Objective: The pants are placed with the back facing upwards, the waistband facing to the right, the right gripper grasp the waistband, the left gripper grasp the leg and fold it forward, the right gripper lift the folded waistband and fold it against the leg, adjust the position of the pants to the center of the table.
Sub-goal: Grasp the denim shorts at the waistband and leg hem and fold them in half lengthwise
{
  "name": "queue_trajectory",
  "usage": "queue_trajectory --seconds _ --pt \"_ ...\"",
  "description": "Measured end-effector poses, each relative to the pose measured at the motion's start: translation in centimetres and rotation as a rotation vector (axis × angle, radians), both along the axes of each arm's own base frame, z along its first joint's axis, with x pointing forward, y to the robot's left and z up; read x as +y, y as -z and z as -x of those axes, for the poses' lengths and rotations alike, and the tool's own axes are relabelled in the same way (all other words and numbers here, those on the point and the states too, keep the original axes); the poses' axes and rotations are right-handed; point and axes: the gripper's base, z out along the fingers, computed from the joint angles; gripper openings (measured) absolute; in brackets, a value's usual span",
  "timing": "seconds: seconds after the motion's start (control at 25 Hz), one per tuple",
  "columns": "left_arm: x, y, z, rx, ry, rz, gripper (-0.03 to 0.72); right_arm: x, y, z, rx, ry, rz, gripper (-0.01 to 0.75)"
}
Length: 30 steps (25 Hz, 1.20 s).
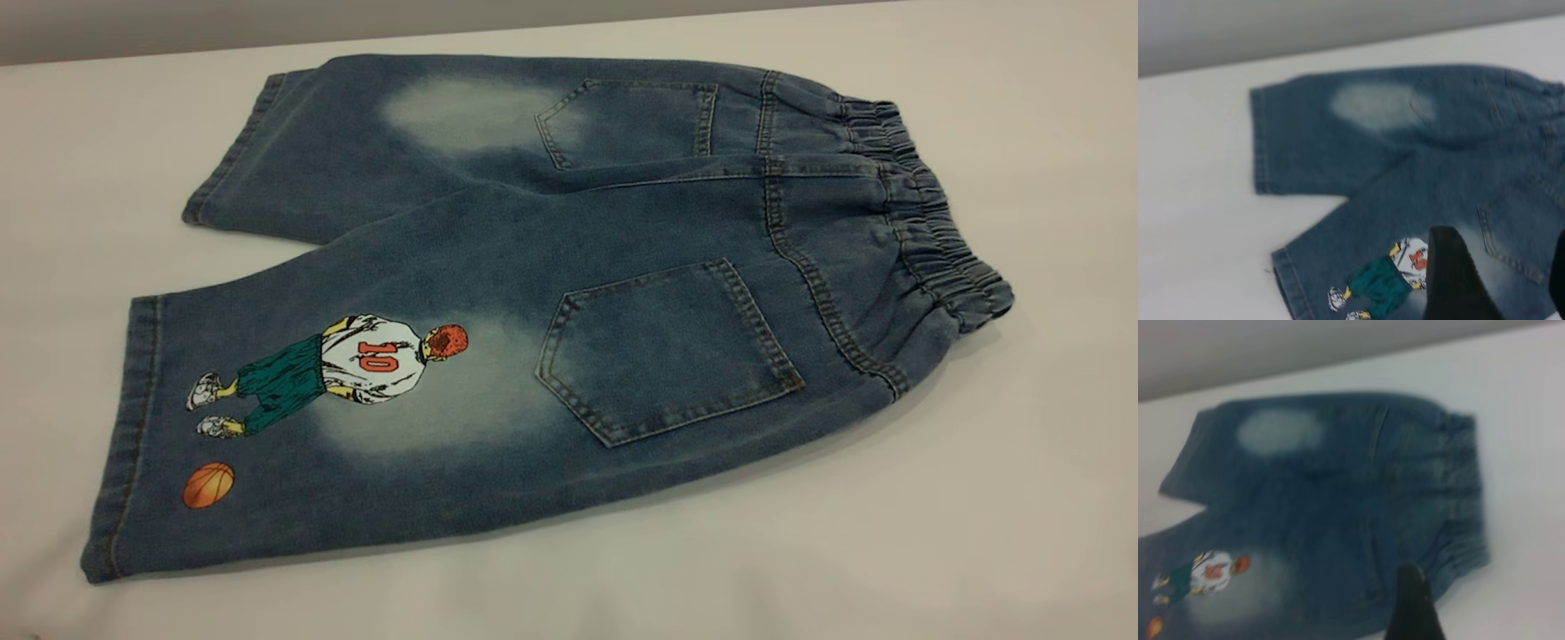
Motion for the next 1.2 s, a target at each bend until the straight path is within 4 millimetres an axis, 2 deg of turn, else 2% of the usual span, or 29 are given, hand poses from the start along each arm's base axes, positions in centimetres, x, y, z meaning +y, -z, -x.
queue_trajectory --seconds 0.2,0.32,0.48,0.6,0.8,1.04,1.2 --pt "-1.2 2.4 -4.2 0.151 0.1 -0.018 0.335 0.6 3.5 -4.0 0.13 -0.02 -0.083 0.431" --pt "-1.8 3.9 -6.1 0.218 0.151 -0.013 0.335 0.7 5.9 -5.9 0.195 -0.004 -0.124 0.431" --pt "-2.5 5.5 -7.8 0.292 0.203 0.014 0.335 0.8 7.8 -8.6 0.249 0.029 -0.182 0.431" --pt "-2.9 6.1 -8.5 0.308 0.237 0.039 0.335 1.1 9.9 -10.2 0.324 0.025 -0.214 0.431" --pt "-3.3 5.7 -8.7 0.275 0.283 0.062 0.335 1.5 14.5 -12.8 0.472 0.019 -0.264 0.431" --pt "-3.4 5.7 -8.6 0.287 0.293 0.066 0.335 2.3 19.8 -14.1 0.594 -0.038 -0.356 0.431" --pt "-3.4 5.7 -8.6 0.288 0.29 0.069 0.335 1.8 22.9 -14.3 0.648 -0.065 -0.426 0.431"
